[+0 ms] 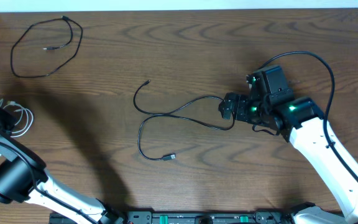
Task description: Untangle cables
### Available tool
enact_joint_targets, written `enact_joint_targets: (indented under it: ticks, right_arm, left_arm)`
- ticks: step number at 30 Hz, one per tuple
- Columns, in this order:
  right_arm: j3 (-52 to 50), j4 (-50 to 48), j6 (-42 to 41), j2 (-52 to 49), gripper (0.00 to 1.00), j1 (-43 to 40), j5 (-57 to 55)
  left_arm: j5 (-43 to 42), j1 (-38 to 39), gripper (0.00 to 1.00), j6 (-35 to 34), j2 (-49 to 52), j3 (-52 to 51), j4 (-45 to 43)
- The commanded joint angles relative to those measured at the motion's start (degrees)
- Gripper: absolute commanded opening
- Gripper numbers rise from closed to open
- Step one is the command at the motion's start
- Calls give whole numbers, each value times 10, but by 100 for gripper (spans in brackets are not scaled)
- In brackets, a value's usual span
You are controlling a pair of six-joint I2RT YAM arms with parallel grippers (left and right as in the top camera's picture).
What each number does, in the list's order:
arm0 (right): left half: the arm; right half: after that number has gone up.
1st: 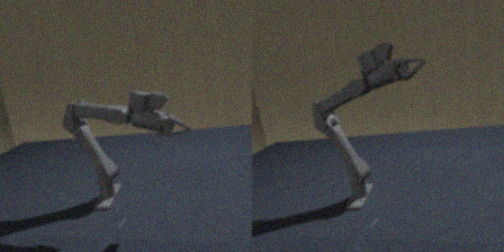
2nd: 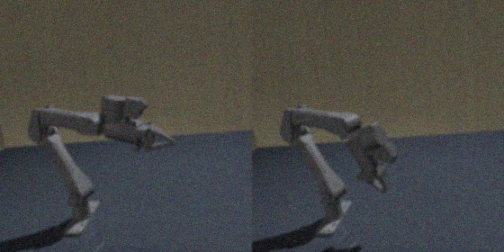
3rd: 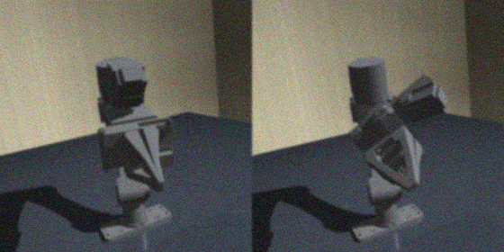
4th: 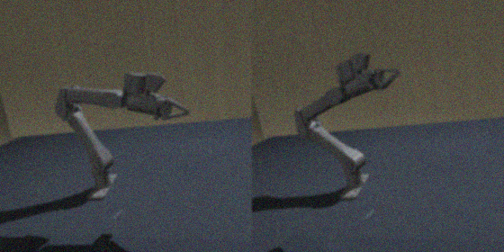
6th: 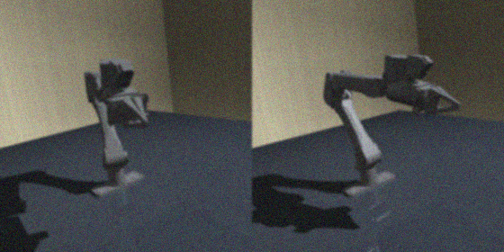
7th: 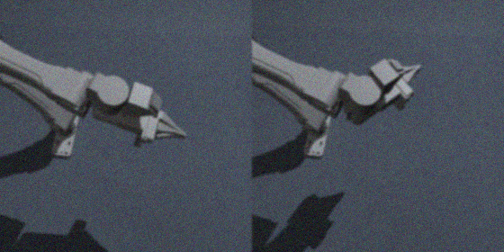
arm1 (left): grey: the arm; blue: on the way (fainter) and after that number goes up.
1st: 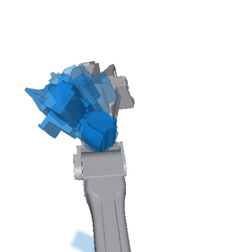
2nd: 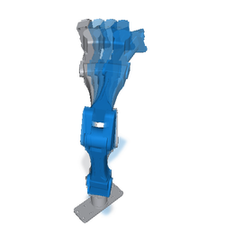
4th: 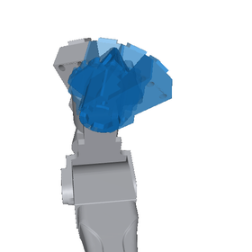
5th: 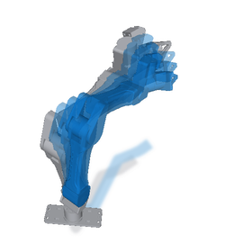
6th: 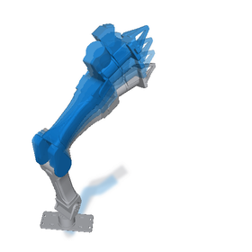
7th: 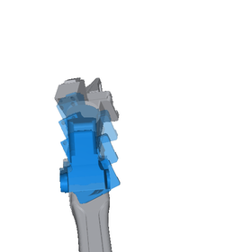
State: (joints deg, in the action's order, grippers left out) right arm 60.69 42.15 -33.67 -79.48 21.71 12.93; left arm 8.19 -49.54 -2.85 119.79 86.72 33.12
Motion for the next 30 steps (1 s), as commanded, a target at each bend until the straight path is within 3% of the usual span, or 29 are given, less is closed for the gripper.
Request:
enact_joint_targets:
  ticks: [1, 3, 8, 20, 30]
  right_arm:
    - [-5, -2, 1, 0, 99, 5, -10]
    - [-5, -2, 1, 0, 99, 5, -10]
    - [-5, -3, 1, 0, 99, 5, -10]
    - [-5, -3, 1, 0, 99, 5, -9]
    - [-5, 5, 1, 0, 99, 5, -10]
  left_arm:
    - [17, -14, 47, -24, 24, -4, 2]
    - [17, -20, 49, -24, 24, -3, -5]
    - [17, -22, 67, -24, 18, 6, -5]
    - [12, -22, 85, -24, -65, 14, -20]
    - [-90, -22, 85, -24, -65, 7, -14]
